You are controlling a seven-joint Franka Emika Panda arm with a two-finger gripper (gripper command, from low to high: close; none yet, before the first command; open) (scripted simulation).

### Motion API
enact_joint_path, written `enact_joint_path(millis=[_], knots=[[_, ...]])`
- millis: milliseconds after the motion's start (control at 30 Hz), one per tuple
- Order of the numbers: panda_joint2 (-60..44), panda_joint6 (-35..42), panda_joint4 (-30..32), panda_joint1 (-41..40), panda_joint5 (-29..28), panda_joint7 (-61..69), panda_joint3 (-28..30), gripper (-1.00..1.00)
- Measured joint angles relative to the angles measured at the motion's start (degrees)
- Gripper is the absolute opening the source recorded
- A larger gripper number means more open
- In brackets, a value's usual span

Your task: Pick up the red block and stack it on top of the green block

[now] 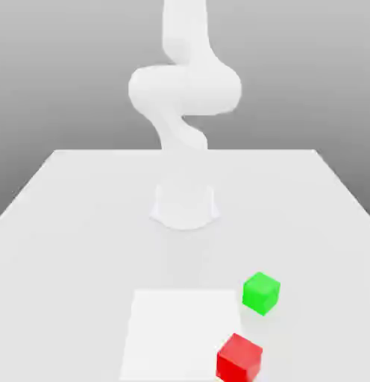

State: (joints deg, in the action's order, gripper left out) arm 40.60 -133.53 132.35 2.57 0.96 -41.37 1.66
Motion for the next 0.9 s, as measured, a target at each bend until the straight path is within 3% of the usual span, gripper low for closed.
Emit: enact_joint_path(millis=[333,567,900], knots=[[-21.2,-7.0,2.3,8.3,4.8,18.7,4.7,0.00],[-35.8,-11.8,3.8,11.4,7.1,30.8,4.9,0.00],[-55.6,-20.1,5.8,12.9,2.8,41.5,3.9,0.00]])
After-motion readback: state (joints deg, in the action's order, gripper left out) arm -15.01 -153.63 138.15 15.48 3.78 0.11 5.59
